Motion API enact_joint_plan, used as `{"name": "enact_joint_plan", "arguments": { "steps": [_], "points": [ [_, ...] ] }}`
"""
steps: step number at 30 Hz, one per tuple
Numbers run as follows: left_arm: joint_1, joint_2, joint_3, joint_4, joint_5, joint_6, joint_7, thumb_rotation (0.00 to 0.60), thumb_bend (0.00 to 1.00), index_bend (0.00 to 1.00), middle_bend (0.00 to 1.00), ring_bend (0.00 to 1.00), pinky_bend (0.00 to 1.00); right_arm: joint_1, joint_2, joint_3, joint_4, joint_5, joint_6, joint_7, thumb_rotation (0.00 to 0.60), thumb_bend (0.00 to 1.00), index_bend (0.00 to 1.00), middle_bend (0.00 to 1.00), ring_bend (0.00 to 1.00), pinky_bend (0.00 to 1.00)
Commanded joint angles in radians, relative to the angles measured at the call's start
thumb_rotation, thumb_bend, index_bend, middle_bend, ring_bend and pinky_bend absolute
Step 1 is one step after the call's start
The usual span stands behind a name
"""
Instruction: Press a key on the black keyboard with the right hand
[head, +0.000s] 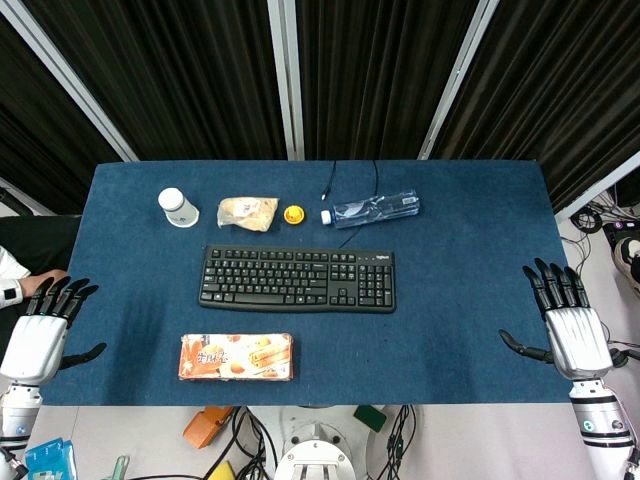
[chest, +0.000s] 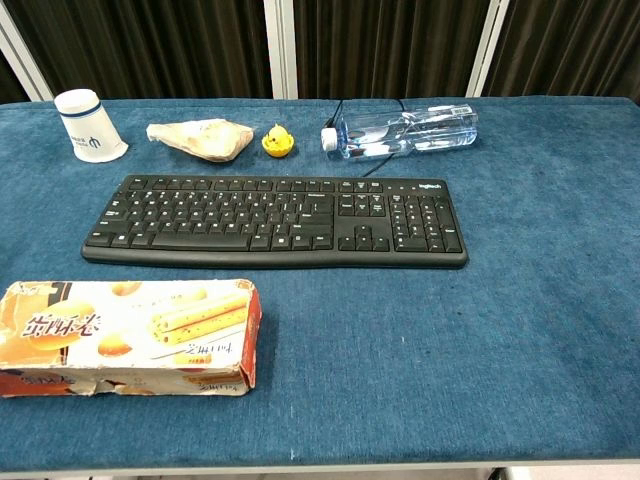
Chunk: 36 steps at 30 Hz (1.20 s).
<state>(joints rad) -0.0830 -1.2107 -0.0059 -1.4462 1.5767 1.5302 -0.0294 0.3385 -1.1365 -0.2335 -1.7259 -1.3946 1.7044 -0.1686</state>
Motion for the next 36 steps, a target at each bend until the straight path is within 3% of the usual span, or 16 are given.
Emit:
{"name": "enact_joint_plan", "arguments": {
  "steps": [1, 4, 5, 10, 12, 16, 20, 25, 30, 36],
  "points": [
    [0.000, 0.007, -0.002, -0.008, -0.006, -0.004, 0.007, 0.600, 0.12, 0.17, 0.14, 0.08, 0.00, -0.009, 0.003, 0.023, 0.000, -0.012, -0.036, 0.005, 0.347, 0.34, 0.00, 0.04, 0.00, 0.05],
    [0.000, 0.012, -0.002, -0.012, -0.013, -0.011, 0.010, 0.600, 0.12, 0.17, 0.14, 0.08, 0.00, -0.002, 0.008, 0.045, -0.019, -0.015, -0.084, -0.020, 0.347, 0.34, 0.00, 0.04, 0.01, 0.07],
    [0.000, 0.012, -0.001, -0.013, -0.014, -0.013, 0.011, 0.600, 0.12, 0.17, 0.14, 0.08, 0.00, 0.010, 0.014, 0.057, -0.037, -0.013, -0.112, -0.047, 0.348, 0.34, 0.00, 0.07, 0.05, 0.12],
    [0.001, 0.011, -0.001, -0.015, -0.016, -0.013, 0.009, 0.600, 0.12, 0.17, 0.14, 0.08, 0.00, 0.124, 0.039, 0.139, -0.163, 0.031, -0.295, -0.180, 0.346, 0.35, 0.00, 0.38, 0.51, 0.62],
    [0.001, 0.011, -0.003, -0.015, -0.016, -0.011, 0.009, 0.600, 0.12, 0.17, 0.14, 0.08, 0.00, 0.199, 0.034, 0.195, -0.204, 0.092, -0.410, -0.227, 0.345, 0.42, 0.01, 0.54, 0.70, 0.79],
    [0.002, 0.016, -0.002, -0.017, -0.017, -0.011, 0.012, 0.600, 0.12, 0.17, 0.14, 0.08, 0.00, 0.346, -0.008, 0.303, -0.217, 0.285, -0.612, -0.325, 0.344, 0.65, 0.07, 0.74, 0.89, 0.94],
    [0.006, 0.024, -0.002, -0.019, -0.028, -0.015, 0.013, 0.600, 0.12, 0.17, 0.14, 0.08, 0.00, 0.488, -0.099, 0.381, -0.168, 0.516, -0.727, -0.462, 0.344, 0.80, 0.14, 0.83, 0.99, 1.00],
    [0.008, 0.031, -0.004, -0.019, -0.038, -0.019, 0.014, 0.600, 0.11, 0.17, 0.14, 0.08, 0.00, 0.648, -0.205, 0.423, -0.086, 0.767, -0.787, -0.601, 0.345, 0.91, 0.18, 0.88, 1.00, 1.00],
    [0.010, 0.037, -0.004, -0.022, -0.046, -0.025, 0.015, 0.600, 0.11, 0.17, 0.14, 0.08, 0.00, 0.797, -0.315, 0.428, 0.028, 0.983, -0.807, -0.719, 0.346, 0.92, 0.19, 0.89, 1.00, 1.00],
    [0.015, 0.046, -0.005, -0.024, -0.057, -0.027, 0.016, 0.600, 0.12, 0.17, 0.14, 0.08, 0.00, 0.920, -0.427, 0.431, 0.166, 1.146, -0.860, -0.767, 0.348, 0.92, 0.20, 0.89, 1.00, 1.00]
  ]
}}
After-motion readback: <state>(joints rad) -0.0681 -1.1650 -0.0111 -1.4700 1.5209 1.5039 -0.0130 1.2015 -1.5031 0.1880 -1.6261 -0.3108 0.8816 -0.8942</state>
